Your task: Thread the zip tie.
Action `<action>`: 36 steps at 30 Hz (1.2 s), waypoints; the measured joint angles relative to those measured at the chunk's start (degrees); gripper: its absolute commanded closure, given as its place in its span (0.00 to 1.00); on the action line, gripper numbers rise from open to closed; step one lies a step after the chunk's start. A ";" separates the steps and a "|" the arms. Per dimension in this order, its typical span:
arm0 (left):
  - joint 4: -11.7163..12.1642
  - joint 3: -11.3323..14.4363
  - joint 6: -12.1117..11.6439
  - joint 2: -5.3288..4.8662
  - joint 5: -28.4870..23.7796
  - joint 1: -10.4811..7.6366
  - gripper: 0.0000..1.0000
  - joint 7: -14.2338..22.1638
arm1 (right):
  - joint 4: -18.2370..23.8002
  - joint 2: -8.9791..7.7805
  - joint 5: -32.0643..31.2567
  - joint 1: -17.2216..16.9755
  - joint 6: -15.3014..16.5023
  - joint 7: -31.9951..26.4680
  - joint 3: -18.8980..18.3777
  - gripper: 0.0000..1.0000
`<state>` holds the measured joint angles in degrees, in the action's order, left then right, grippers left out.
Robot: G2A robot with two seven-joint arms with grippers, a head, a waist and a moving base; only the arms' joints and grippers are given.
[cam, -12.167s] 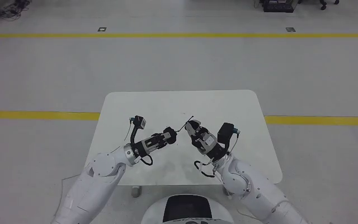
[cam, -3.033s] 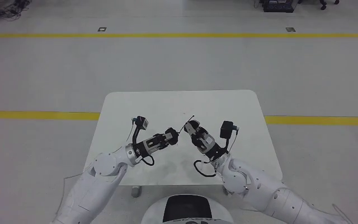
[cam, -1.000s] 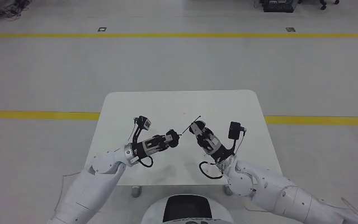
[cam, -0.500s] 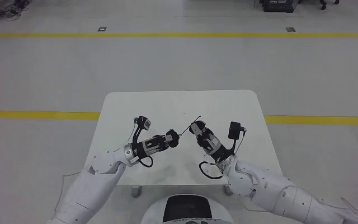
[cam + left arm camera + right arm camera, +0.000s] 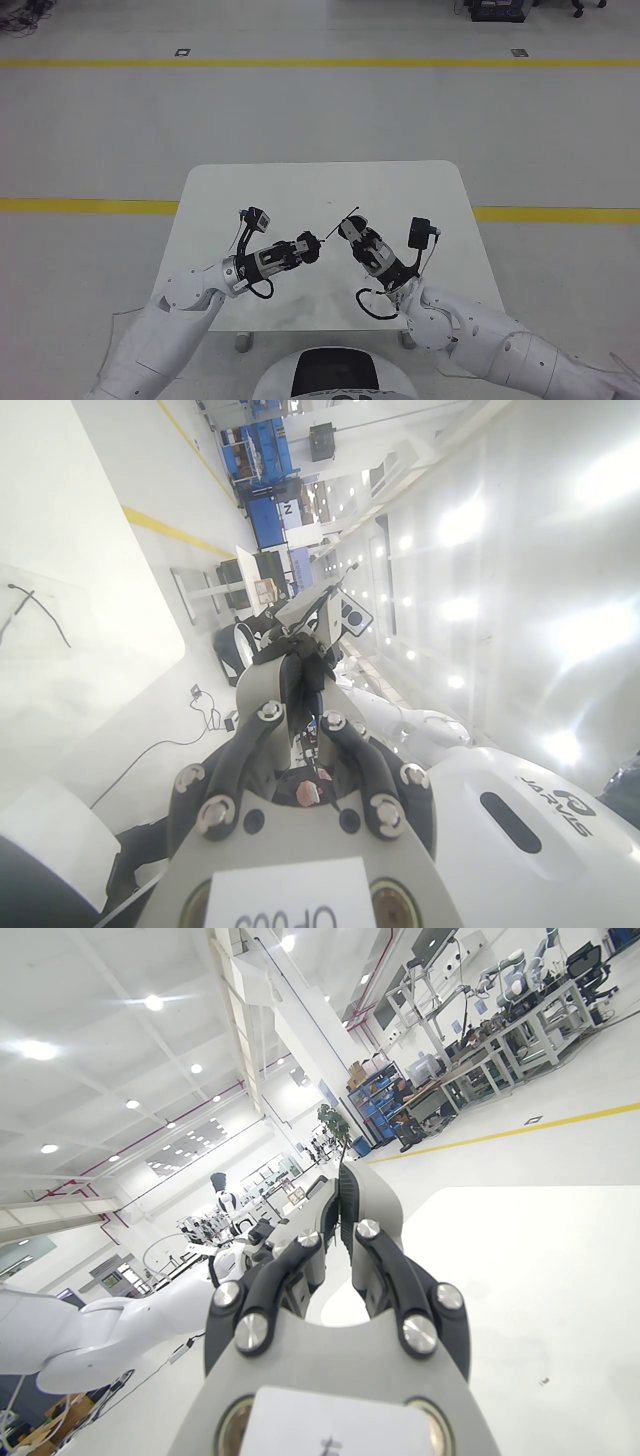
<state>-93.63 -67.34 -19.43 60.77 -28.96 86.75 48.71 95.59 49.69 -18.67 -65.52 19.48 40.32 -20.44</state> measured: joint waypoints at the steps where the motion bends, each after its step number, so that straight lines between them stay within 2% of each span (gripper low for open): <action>1: -0.10 0.09 0.13 0.02 0.10 0.01 1.00 -0.35 | -0.01 0.00 -0.02 -0.01 -0.02 -0.01 -0.02 1.00; 4: -0.32 0.28 0.38 0.03 1.19 0.31 1.00 -2.60 | -0.14 0.01 -2.79 -0.88 -1.11 0.41 -1.27 1.00; 10: -1.18 -0.33 -0.07 -0.12 4.21 2.35 1.00 -6.03 | -1.10 -0.53 -12.25 -5.03 0.04 5.72 -3.99 1.00; 17: -2.45 -0.87 -0.05 0.17 6.33 4.98 1.00 -8.95 | -1.40 -1.19 -17.03 -7.41 0.00 9.95 -4.45 1.00; 23: -2.40 -0.43 -0.05 0.67 6.91 5.78 1.00 -9.04 | -2.57 -1.57 -17.45 -6.91 0.00 11.61 -3.11 1.00; 33: -2.30 -0.02 -0.05 0.84 7.84 5.51 1.00 -8.42 | -2.73 -1.58 -17.31 -6.56 0.00 11.41 -2.59 1.00; 36: -2.24 0.45 0.16 0.94 8.14 5.46 1.00 -9.52 | -2.48 -1.41 -16.55 -6.92 -0.27 10.99 -3.01 1.00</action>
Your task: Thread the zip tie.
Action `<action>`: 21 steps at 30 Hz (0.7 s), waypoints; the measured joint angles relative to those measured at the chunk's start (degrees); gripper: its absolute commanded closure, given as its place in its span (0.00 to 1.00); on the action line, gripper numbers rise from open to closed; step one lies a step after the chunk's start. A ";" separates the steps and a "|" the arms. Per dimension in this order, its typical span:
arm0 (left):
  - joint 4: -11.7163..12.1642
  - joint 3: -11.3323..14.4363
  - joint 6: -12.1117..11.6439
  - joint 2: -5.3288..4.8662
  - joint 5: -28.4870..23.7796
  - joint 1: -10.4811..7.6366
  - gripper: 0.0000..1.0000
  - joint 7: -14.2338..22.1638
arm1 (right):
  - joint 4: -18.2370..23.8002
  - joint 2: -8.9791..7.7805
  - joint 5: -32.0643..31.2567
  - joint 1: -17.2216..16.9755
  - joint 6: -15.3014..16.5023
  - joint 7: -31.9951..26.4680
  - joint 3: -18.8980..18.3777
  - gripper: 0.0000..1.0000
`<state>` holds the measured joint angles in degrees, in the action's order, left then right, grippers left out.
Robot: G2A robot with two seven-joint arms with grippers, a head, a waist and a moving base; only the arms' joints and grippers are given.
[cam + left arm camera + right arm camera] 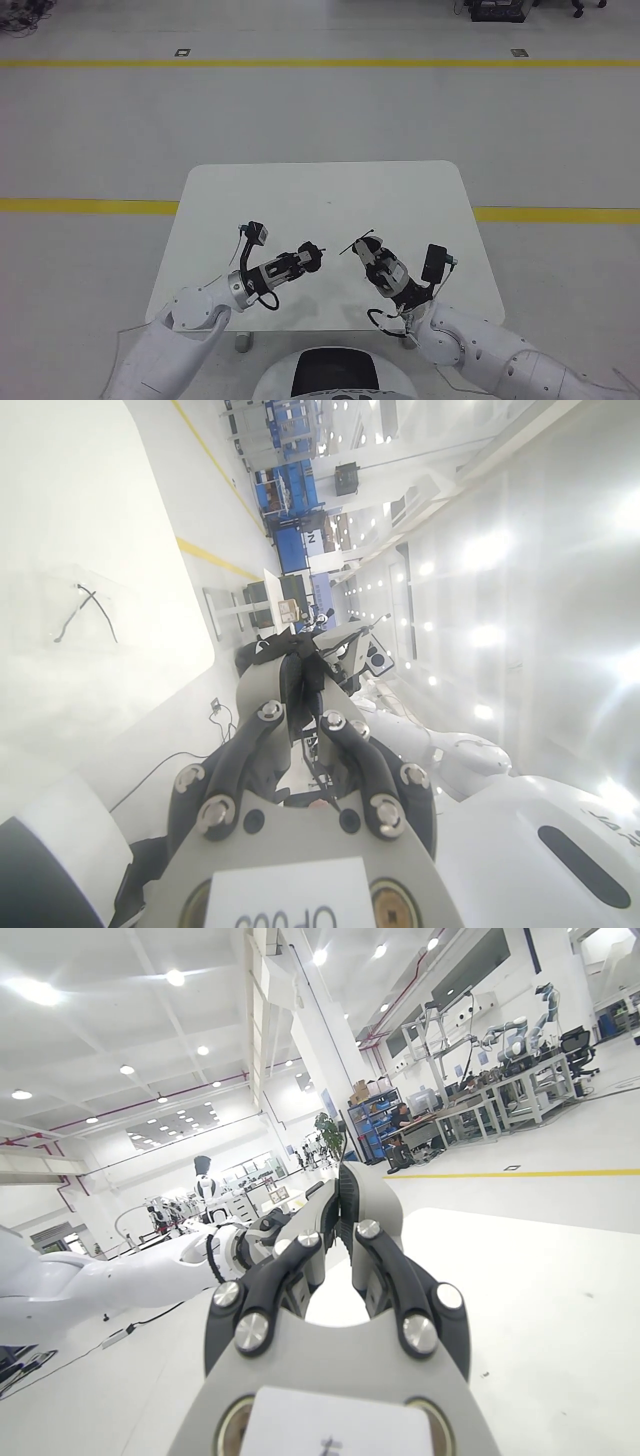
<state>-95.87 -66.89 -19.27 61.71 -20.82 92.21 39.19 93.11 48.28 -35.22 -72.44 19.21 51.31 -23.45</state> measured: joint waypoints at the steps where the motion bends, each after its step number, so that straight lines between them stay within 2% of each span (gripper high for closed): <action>1: 0.09 0.42 -0.09 0.11 0.52 -0.03 1.00 -1.40 | 0.11 0.21 0.68 -0.38 -0.28 -0.24 -0.53 1.00; 4: 0.00 1.38 -0.22 0.38 1.23 -0.09 1.00 -4.43 | -0.01 0.83 1.54 -1.34 0.08 -0.23 -1.68 1.00; 9: -0.55 2.11 -0.22 0.75 2.41 -0.08 1.00 -7.31 | -0.69 2.06 1.55 -2.33 0.28 -0.74 -2.84 1.00; 15: -0.99 2.07 -0.21 1.08 3.05 0.32 1.00 -8.72 | -1.42 3.53 1.55 -2.99 0.27 -1.13 -3.83 1.00; 21: -1.13 1.99 -0.21 1.33 3.59 0.70 1.00 -8.46 | -2.09 4.83 1.50 -3.33 0.27 -1.41 -4.54 1.00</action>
<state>-97.00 -64.90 -19.48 63.04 -17.23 92.91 30.73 91.02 53.11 -33.72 -75.77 19.48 49.90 -27.99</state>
